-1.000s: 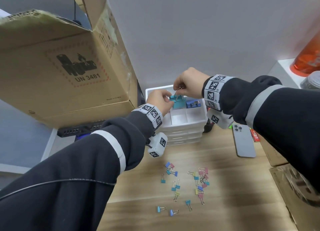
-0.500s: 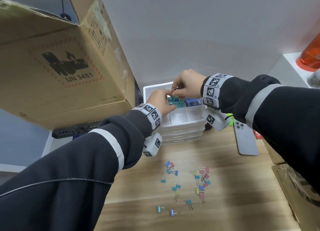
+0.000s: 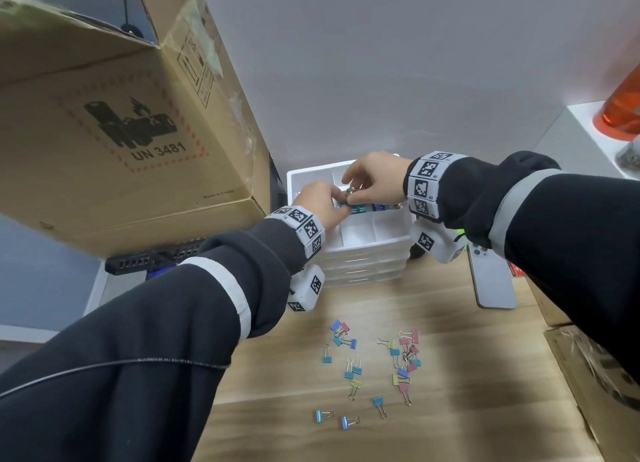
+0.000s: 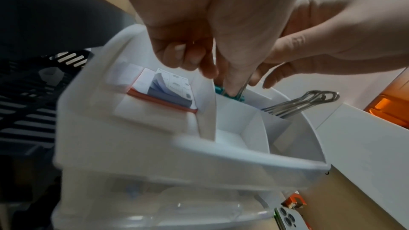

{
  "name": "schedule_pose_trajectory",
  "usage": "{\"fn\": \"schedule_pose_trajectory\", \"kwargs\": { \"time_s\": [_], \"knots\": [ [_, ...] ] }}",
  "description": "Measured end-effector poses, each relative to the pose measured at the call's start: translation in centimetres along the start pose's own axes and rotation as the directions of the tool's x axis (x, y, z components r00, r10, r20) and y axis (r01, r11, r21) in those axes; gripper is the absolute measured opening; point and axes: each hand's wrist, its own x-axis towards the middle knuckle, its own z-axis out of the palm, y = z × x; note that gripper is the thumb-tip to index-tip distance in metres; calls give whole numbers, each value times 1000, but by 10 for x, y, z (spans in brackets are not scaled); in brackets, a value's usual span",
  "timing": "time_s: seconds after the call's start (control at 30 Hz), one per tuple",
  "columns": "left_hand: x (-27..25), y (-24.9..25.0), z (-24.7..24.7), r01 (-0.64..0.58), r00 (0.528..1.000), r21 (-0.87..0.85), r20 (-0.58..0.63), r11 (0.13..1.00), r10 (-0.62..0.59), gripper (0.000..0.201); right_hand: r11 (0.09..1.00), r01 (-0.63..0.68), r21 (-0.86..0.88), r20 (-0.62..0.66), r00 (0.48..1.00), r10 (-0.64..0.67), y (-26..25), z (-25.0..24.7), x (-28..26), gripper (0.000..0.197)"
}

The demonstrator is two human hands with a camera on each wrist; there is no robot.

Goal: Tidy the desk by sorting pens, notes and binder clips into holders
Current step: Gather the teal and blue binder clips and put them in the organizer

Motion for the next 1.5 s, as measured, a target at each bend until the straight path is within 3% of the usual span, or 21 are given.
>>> {"fn": "schedule_pose_trajectory", "kwargs": {
  "time_s": [0.17, 0.33, 0.43, 0.6, 0.9, 1.1, 1.3, 1.5],
  "knots": [
    [5, 5, -4, 20, 999, 36, 27, 999, -21, 18, 999, -30, 36, 10, 999, 30, 11, -13, -7, 49],
    [1, 5, -1, 2, 1000, 71, 23, 997, -4, 28, 974, -58, -218, 238, 965, 111, 20, -21, -22, 71],
    [-5, 4, -2, -3, 999, 42, 41, 999, 1, 38, 941, -26, -338, 187, 978, 94, 23, -15, -27, 61],
    [-16, 3, -7, 22, 999, -1, 45, 1000, -22, 40, 936, -28, -351, 100, 993, 67, 27, -4, -29, 37],
    [-36, -13, -20, 78, 995, -4, 57, 997, -78, 39, 961, -47, -273, 82, 994, 72, 30, -7, -22, 23],
    [-43, -15, -22, 73, 993, 12, 90, 997, -74, 41, 938, -5, -347, 0, 1000, 6, 28, -5, -26, 21],
    [-45, -12, -20, 67, 994, -1, 88, 998, -67, 35, 993, -27, -118, -114, 993, 13, 32, -7, -28, 11],
    [-47, -12, -21, 65, 995, 8, 76, 998, -65, 34, 990, -67, 122, -142, 986, 84, 36, -9, -23, 6]
  ]
}}
